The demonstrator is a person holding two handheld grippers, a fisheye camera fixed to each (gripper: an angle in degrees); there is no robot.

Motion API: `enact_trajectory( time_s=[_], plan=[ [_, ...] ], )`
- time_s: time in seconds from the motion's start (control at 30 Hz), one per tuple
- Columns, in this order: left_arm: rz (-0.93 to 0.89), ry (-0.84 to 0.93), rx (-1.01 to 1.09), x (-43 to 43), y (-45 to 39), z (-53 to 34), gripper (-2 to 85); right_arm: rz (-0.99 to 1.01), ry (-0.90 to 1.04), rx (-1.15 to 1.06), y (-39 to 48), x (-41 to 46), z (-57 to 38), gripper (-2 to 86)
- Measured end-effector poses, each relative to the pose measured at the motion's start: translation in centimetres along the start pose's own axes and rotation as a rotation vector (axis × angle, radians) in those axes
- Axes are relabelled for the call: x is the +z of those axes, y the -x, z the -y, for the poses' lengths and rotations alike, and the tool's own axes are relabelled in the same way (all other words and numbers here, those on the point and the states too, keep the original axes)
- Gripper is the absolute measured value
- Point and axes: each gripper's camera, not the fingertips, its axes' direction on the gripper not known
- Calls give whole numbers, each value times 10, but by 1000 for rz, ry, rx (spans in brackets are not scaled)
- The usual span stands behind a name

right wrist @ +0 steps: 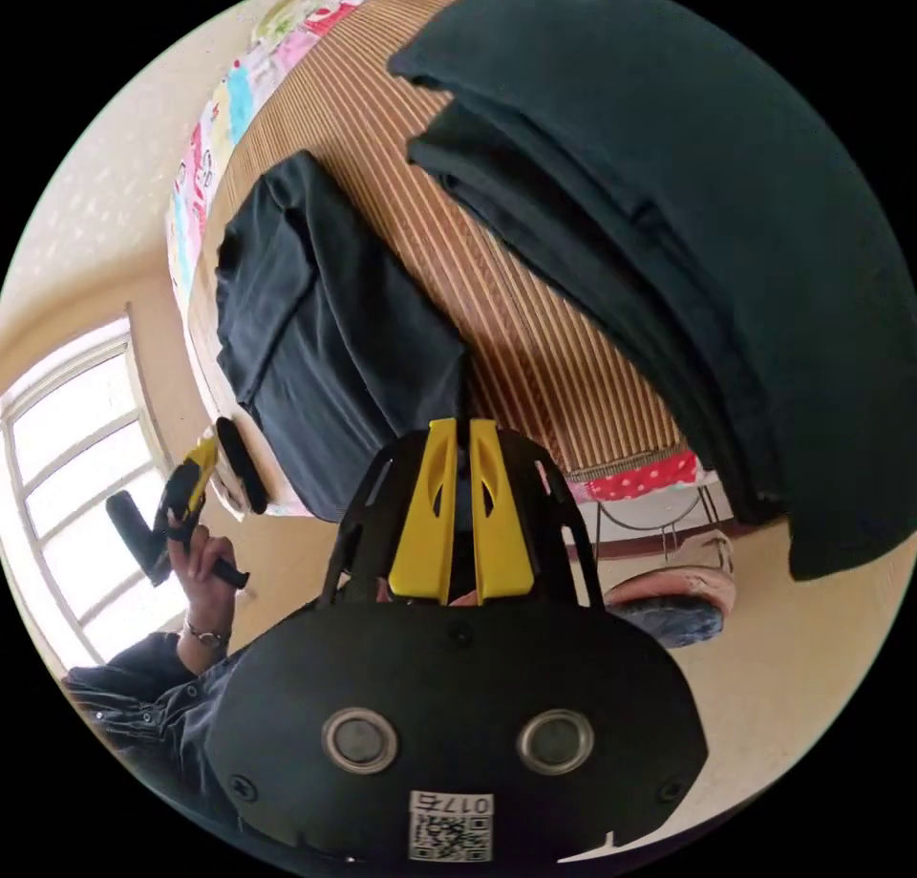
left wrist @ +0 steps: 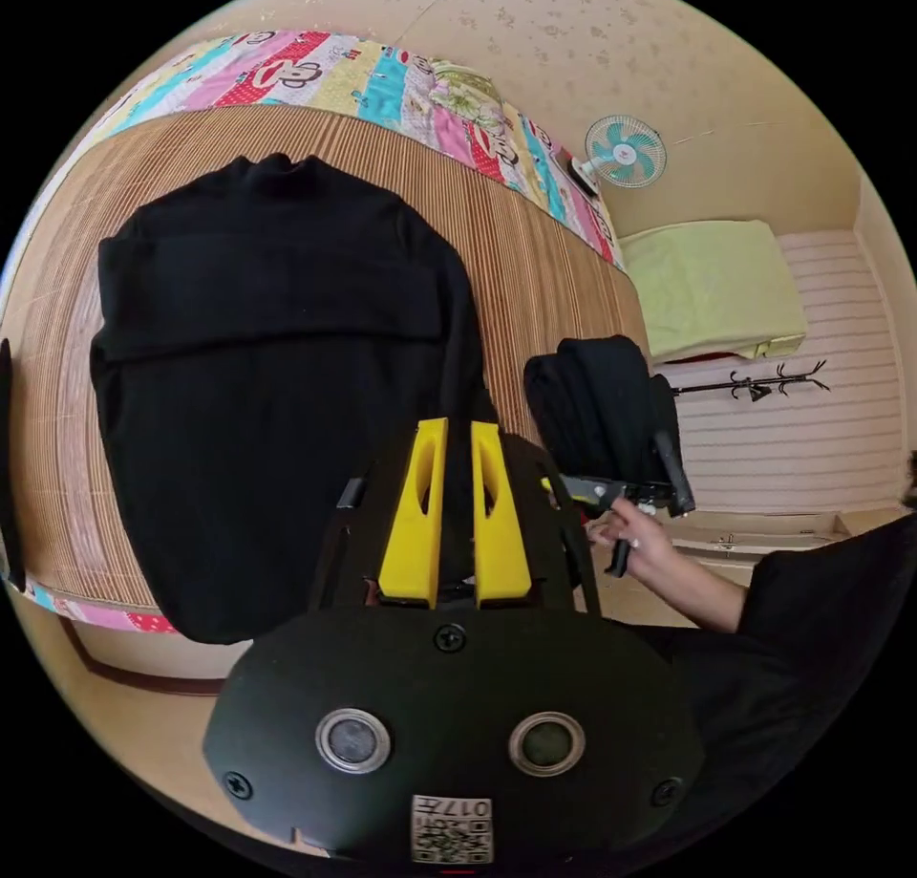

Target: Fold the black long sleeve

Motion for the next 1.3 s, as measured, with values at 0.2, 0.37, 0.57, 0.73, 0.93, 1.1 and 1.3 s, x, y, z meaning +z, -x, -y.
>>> enact_trajectory(
  time_s=[0.2,0.37,0.57,0.73,0.93,1.1,1.3],
  plan=[
    [60,-115,-209,-64,71,-59,48,156,-372,-301,96,-173,12,31],
    [53,-239,-339,-106,106,-106,47,416,-148,-688,258,-155,25,37],
    [48,-252,-387,-136,144,-157,53,623,238,-882,406,1,-3,76],
    [66,-180,-383,-166,202,-206,83,338,123,-845,371,26,-48,113],
    [-22,67,-398,-132,277,-242,123,-248,212,-446,189,86,-67,135],
    [-1,103,-314,-120,286,-224,121,-297,262,-172,72,132,-101,137],
    [100,217,-120,-134,281,-215,108,-223,166,-111,40,134,-139,140]
  ],
)
